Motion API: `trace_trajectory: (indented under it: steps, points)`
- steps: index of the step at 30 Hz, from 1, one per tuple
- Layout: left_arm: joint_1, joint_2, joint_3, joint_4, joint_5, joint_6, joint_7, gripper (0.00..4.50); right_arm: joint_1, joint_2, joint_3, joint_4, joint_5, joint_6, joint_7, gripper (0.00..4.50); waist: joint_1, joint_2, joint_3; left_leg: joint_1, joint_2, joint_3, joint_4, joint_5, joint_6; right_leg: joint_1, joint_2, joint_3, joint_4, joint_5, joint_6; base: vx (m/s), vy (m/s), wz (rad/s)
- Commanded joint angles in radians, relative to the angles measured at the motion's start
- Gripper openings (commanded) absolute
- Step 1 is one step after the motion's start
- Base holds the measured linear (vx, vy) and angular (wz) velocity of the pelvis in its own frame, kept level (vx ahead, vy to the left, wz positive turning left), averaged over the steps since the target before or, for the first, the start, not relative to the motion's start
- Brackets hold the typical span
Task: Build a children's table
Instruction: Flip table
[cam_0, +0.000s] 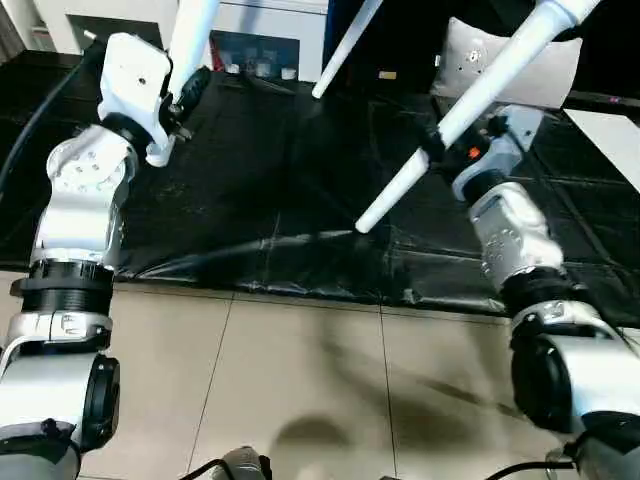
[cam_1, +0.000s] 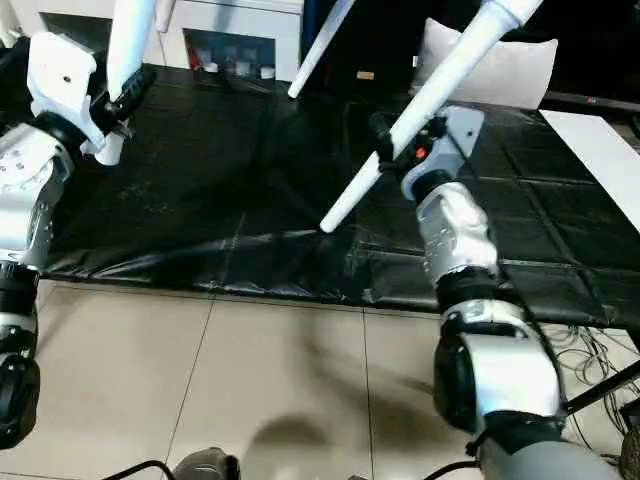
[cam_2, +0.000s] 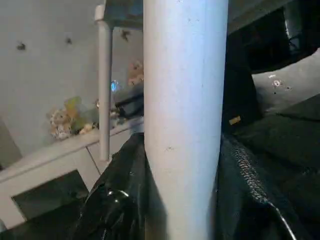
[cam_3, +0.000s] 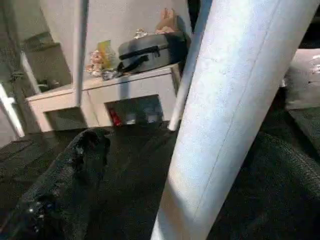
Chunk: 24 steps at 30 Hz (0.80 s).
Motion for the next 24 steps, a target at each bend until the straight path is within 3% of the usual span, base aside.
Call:
trace_trajectory:
  steps: [1,6,7,8,9,11,12,13,19,24]
  points:
    - [0.028,-0.047,-0.078,0.053,0.026,-0.003,-0.027,1.55,-0.034,0.017,0.038,-0.07,0.011,0.028,0.11,4.5,-0.012,0.008,-0.083,0.048,0.063,-0.031,-0.086,-0.299,-0.054,0.027,-0.08,0.049,-0.074,-0.134,-0.195,0.0,0.0,0.0]
    - [0.041,-0.052,-0.107,0.124,0.065,-0.049,-0.011,1.54,0.042,0.013,0.074,-0.238,0.026,0.083,0.193,4.5,-0.013,0.009,-0.083,0.053,0.066,-0.033,-0.089,-0.299,-0.054,0.025,-0.079,0.049,-0.076,-0.139,-0.182,0.0,0.0,0.0]
    - [0.039,-0.061,-0.094,0.155,0.065,-0.058,0.015,1.54,0.083,0.02,0.093,-0.323,0.034,0.11,0.194,4.5,-0.01,0.011,-0.084,0.055,0.066,-0.033,-0.089,-0.293,-0.054,0.024,-0.078,0.049,-0.076,-0.129,-0.179,0.0,0.0,0.0]
    - [0.039,-0.062,-0.093,0.159,0.065,-0.059,0.019,1.54,0.088,0.02,0.096,-0.333,0.035,0.114,0.194,4.5,-0.011,0.009,-0.083,0.054,0.066,-0.034,-0.09,-0.289,-0.053,0.026,-0.077,0.049,-0.077,-0.123,-0.177,0.0,0.0,0.0]
    - [0.039,-0.059,-0.093,0.212,0.087,-0.082,0.053,1.54,0.15,0.031,0.128,-0.454,0.046,0.165,0.2,4.5,-0.01,0.012,-0.085,0.052,0.066,-0.035,-0.09,-0.283,-0.053,0.028,-0.079,0.049,-0.074,-0.115,-0.18,0.0,0.0,0.0]
    - [0.04,-0.057,-0.093,0.232,0.093,-0.088,0.06,1.54,0.173,0.035,0.141,-0.495,0.048,0.185,0.199,4.5,-0.006,0.009,-0.086,0.052,0.066,-0.036,-0.091,-0.272,-0.047,0.03,-0.078,0.049,-0.073,-0.09,-0.165,0.0,0.0,0.0]
    - [0.04,-0.055,-0.093,0.258,0.096,-0.097,0.067,1.54,0.202,0.043,0.154,-0.546,0.05,0.212,0.193,4.5,-0.004,0.017,-0.088,0.057,0.066,-0.036,-0.09,-0.277,-0.054,0.025,-0.079,0.048,-0.074,-0.093,-0.17,0.0,0.0,0.0]
    - [0.039,-0.056,-0.091,0.277,0.094,-0.102,0.07,1.54,0.224,0.053,0.163,-0.579,0.051,0.229,0.184,4.5,-0.006,0.012,-0.085,0.057,0.066,-0.035,-0.092,-0.293,-0.059,0.024,-0.078,0.049,-0.078,-0.11,-0.172,0.0,0.0,0.0]
    - [0.027,-0.045,-0.095,0.364,0.112,-0.121,0.106,1.54,0.29,0.08,0.195,-0.674,0.04,0.286,0.16,4.5,-0.003,0.016,-0.082,0.063,0.068,-0.04,-0.1,-0.359,-0.097,0.016,-0.081,0.05,-0.085,-0.162,-0.155,0.0,0.0,0.0]
    - [0.03,-0.038,-0.088,0.411,0.105,-0.12,0.104,1.54,0.287,0.097,0.184,-0.615,-0.013,0.26,0.123,4.5,-0.005,0.012,-0.081,0.066,0.068,-0.041,-0.106,-0.391,-0.122,0.014,-0.086,0.05,-0.09,-0.185,-0.145,0.0,0.0,0.0]
